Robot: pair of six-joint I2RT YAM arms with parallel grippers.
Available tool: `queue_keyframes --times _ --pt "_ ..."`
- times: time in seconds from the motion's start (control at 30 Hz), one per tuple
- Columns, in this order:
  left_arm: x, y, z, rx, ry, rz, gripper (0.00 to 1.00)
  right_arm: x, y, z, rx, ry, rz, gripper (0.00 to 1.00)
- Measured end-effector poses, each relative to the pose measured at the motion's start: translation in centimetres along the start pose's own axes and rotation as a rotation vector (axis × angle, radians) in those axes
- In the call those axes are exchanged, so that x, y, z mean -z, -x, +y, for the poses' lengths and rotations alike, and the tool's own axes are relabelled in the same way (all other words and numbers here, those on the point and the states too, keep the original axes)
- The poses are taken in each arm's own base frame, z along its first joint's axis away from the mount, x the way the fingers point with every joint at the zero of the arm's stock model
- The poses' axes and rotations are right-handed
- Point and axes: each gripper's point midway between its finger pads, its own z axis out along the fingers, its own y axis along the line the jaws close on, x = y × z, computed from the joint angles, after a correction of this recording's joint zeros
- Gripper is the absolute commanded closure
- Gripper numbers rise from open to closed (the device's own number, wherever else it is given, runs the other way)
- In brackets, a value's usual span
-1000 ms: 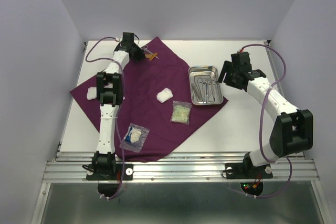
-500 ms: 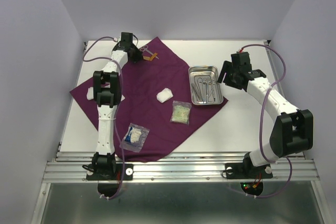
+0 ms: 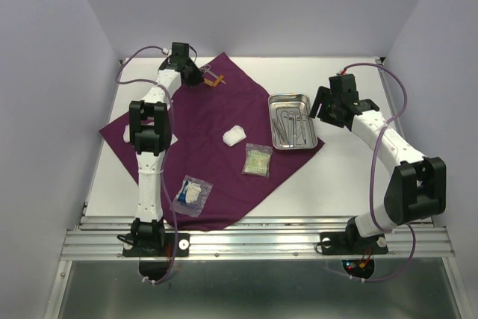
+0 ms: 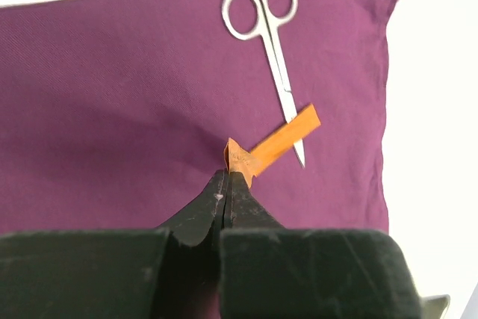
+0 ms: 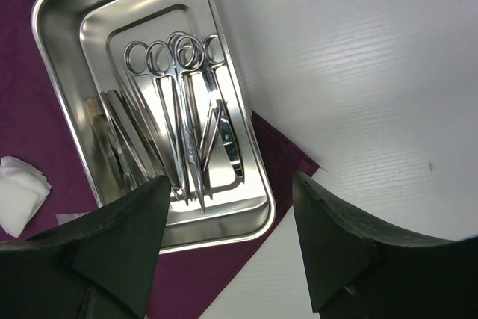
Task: Prepare the surgical pack
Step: Pick up the medical item from the surgical kit.
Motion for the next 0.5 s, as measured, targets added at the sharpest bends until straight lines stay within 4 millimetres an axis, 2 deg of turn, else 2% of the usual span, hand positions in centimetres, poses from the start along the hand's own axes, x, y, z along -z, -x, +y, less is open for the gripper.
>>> queue_keyframes --times 0.17,0.3,0.5 --pt "1.5 -1.0 -1.4 -0.063 -0.021 0.013 1.00 0.3 0.1 0.1 -0.008 0.006 -0.004 0.29" --pt "3.6 -1.2 -3.8 -0.127 -0.073 0.006 1.00 0.3 -0.3 -0.1 -0.008 0.005 0.000 0.28" --pt "6.3 -3.2 -8.1 -0.239 -0.190 0.041 1.00 0.4 -0.7 -0.3 -0.010 0.003 0.004 0.28"
